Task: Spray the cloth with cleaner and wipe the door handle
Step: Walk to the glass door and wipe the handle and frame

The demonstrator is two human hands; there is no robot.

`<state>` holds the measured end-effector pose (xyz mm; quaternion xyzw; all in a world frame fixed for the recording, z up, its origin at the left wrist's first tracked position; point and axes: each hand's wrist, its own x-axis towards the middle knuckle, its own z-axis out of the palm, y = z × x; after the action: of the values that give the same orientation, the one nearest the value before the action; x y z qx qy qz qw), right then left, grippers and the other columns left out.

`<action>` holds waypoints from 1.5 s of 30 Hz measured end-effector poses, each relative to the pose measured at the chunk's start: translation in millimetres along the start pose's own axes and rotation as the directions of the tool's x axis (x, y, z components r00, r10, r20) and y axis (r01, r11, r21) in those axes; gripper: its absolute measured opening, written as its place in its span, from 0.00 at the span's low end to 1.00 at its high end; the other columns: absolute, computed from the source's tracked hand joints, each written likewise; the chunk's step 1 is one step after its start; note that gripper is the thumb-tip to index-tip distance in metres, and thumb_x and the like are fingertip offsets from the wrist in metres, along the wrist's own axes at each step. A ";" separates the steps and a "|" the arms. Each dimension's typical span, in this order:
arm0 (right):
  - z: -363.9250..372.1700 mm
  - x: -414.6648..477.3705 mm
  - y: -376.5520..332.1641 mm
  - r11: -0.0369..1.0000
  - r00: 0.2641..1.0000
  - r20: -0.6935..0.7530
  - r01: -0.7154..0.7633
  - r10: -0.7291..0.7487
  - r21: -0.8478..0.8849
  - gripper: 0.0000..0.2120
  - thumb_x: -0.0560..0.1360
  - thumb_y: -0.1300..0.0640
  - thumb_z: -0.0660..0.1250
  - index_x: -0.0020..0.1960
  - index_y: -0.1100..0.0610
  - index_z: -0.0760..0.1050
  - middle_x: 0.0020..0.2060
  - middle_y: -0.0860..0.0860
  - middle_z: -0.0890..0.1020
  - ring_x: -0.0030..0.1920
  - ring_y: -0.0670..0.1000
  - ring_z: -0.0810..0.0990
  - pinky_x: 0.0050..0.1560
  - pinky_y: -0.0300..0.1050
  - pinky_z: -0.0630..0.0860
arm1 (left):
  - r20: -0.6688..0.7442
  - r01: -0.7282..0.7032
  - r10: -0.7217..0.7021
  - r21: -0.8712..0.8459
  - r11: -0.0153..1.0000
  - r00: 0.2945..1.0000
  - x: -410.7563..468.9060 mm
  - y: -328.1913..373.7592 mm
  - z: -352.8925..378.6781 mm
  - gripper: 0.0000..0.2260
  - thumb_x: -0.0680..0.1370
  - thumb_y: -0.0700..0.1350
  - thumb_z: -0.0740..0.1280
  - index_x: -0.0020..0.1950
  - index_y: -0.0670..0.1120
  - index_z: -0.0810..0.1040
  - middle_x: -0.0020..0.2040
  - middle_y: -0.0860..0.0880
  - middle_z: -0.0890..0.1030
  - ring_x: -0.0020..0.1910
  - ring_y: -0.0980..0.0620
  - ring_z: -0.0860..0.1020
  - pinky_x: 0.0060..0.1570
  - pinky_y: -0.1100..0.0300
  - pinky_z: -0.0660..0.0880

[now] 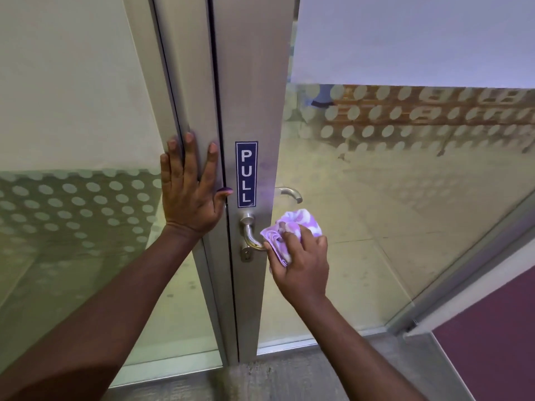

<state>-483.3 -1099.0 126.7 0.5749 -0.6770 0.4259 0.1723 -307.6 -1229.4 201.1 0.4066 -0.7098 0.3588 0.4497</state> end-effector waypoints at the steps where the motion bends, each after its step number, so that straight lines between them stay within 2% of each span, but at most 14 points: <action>1: 3.0 -1.7 -4.5 1.000 1.000 -0.024 0.008 -0.009 -0.020 0.13 0.69 0.46 0.73 0.48 0.52 0.79 0.50 0.53 0.81 0.42 0.57 0.69 0.30 0.44 0.73 | -0.002 -0.004 0.004 -0.002 1.000 1.000 -0.2 0.0 0.7 0.31 0.79 0.62 0.43 0.79 0.48 0.47 0.79 0.48 0.36 0.78 0.45 0.38 0.76 0.49 0.39; 4: 14.8 -6.6 -21.5 0.993 0.992 -0.073 0.102 -0.107 -0.063 0.13 0.69 0.46 0.72 0.48 0.52 0.76 0.50 0.56 0.82 0.39 0.57 0.68 0.34 0.47 0.73 | -0.006 -0.009 0.009 0.002 1.000 1.000 -0.4 -0.6 2.0 0.31 0.80 0.61 0.42 0.79 0.48 0.48 0.79 0.46 0.39 0.78 0.44 0.38 0.76 0.49 0.39; 7: 28.4 -7.4 -42.9 0.984 0.987 -0.041 0.148 -0.152 -0.098 0.17 0.64 0.51 0.74 0.49 0.51 0.71 0.48 0.57 0.82 0.37 0.55 0.66 0.36 0.48 0.66 | -0.017 -0.007 0.007 0.007 1.000 1.000 -1.6 -1.4 2.9 0.30 0.80 0.61 0.43 0.79 0.47 0.50 0.79 0.41 0.46 0.78 0.44 0.39 0.77 0.49 0.40; 10: 35.5 -6.4 -54.7 0.989 0.995 -0.016 0.099 -0.101 -0.107 0.20 0.61 0.56 0.72 0.50 0.50 0.71 0.49 0.57 0.82 0.35 0.55 0.67 0.35 0.46 0.64 | -0.024 -0.021 0.021 -0.002 1.000 0.999 -2.3 -2.3 3.7 0.30 0.80 0.61 0.42 0.79 0.48 0.49 0.80 0.47 0.38 0.78 0.44 0.38 0.77 0.49 0.40; 13: 37.8 -8.6 -55.7 0.983 0.988 -0.046 0.145 -0.150 -0.109 0.17 0.63 0.60 0.69 0.50 0.50 0.71 0.50 0.55 0.82 0.33 0.54 0.68 0.33 0.44 0.64 | -0.024 -0.025 0.026 0.004 1.000 0.999 -1.8 -2.6 4.0 0.30 0.80 0.60 0.43 0.79 0.48 0.51 0.80 0.47 0.38 0.78 0.45 0.39 0.77 0.49 0.40; 16: 40.7 -10.5 -54.2 0.967 0.969 -0.095 0.214 -0.228 -0.139 0.10 0.70 0.61 0.66 0.47 0.50 0.70 0.49 0.54 0.82 0.31 0.53 0.66 0.30 0.42 0.62 | -0.018 -0.013 0.013 0.005 1.000 1.000 -0.9 -2.0 2.8 0.30 0.80 0.60 0.44 0.78 0.46 0.53 0.78 0.36 0.53 0.78 0.45 0.39 0.77 0.49 0.41; 18: 43.1 -10.6 -52.4 0.955 0.961 -0.108 0.231 -0.254 -0.184 0.12 0.69 0.63 0.68 0.45 0.50 0.70 0.46 0.53 0.83 0.31 0.52 0.65 0.30 0.42 0.61 | -0.025 -0.009 0.009 -0.002 1.000 1.000 -0.6 -1.6 2.3 0.30 0.81 0.60 0.44 0.78 0.45 0.55 0.73 0.33 0.65 0.78 0.45 0.40 0.77 0.49 0.41; 21: 40.8 -10.9 -48.4 0.932 0.951 -0.068 0.279 -0.302 -0.233 0.14 0.63 0.66 0.69 0.43 0.50 0.74 0.46 0.53 0.83 0.31 0.52 0.65 0.29 0.41 0.61 | -0.042 -0.013 0.013 0.000 1.000 0.999 -1.0 -2.4 2.6 0.30 0.81 0.60 0.44 0.78 0.44 0.56 0.71 0.32 0.67 0.78 0.45 0.40 0.77 0.49 0.42; 24: 35.0 -12.0 -41.4 0.914 0.937 -0.019 0.334 -0.348 -0.229 0.13 0.64 0.67 0.65 0.41 0.50 0.77 0.47 0.53 0.83 0.30 0.52 0.65 0.29 0.41 0.61 | -0.054 -0.016 0.017 0.006 1.000 0.998 -2.2 -2.6 2.7 0.29 0.81 0.59 0.44 0.78 0.45 0.56 0.71 0.33 0.67 0.78 0.45 0.41 0.77 0.49 0.43; 31: 32.0 -14.0 -16.9 0.878 0.898 -0.025 0.424 -0.440 -0.221 0.13 0.69 0.66 0.64 0.45 0.49 0.73 0.53 0.52 0.74 0.33 0.52 0.62 0.32 0.42 0.58 | -0.065 -0.023 0.023 -0.003 1.000 0.998 -2.5 -3.6 4.3 0.29 0.81 0.59 0.44 0.77 0.44 0.57 0.71 0.33 0.67 0.78 0.45 0.41 0.77 0.48 0.44; 37: 16.2 -4.7 36.1 0.875 0.886 -0.043 0.447 -0.462 -0.188 0.11 0.75 0.65 0.60 0.48 0.48 0.71 0.55 0.51 0.74 0.35 0.52 0.59 0.35 0.45 0.56 | -0.064 -0.024 0.024 -0.008 1.000 0.998 -2.5 -3.4 4.0 0.28 0.81 0.58 0.45 0.78 0.45 0.55 0.72 0.35 0.66 0.78 0.45 0.40 0.77 0.48 0.43; 39: 6.8 4.5 52.3 0.862 0.873 -0.004 0.480 -0.487 -0.163 0.10 0.79 0.62 0.55 0.48 0.49 0.71 0.55 0.51 0.73 0.36 0.52 0.59 0.34 0.44 0.59 | -0.062 -0.027 0.026 -0.009 1.000 0.998 -3.1 -3.3 4.0 0.28 0.81 0.58 0.45 0.78 0.46 0.54 0.76 0.38 0.59 0.78 0.45 0.40 0.77 0.48 0.42; 41: -0.3 12.6 61.9 0.842 0.851 0.029 0.522 -0.524 -0.136 0.11 0.79 0.62 0.54 0.47 0.50 0.71 0.53 0.50 0.73 0.36 0.52 0.60 0.33 0.44 0.63 | -0.063 -0.029 0.029 -0.010 1.000 0.998 -4.5 -3.5 4.9 0.28 0.81 0.58 0.45 0.78 0.47 0.53 0.79 0.43 0.45 0.78 0.45 0.39 0.77 0.48 0.42; 45: -4.9 23.5 78.6 0.845 0.849 0.057 0.528 -0.525 -0.079 0.16 0.68 0.71 0.64 0.46 0.51 0.70 0.49 0.47 0.71 0.37 0.52 0.60 0.33 0.45 0.65 | -0.068 -0.026 0.025 -0.016 1.000 0.997 -4.6 -4.2 6.6 0.28 0.81 0.59 0.45 0.79 0.47 0.52 0.80 0.48 0.38 0.78 0.45 0.39 0.77 0.48 0.41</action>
<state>-563.9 -1112.0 116.8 0.7369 -0.5151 0.3211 0.2975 -304.9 -1235.7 195.2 0.3810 -0.7023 0.3720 0.4724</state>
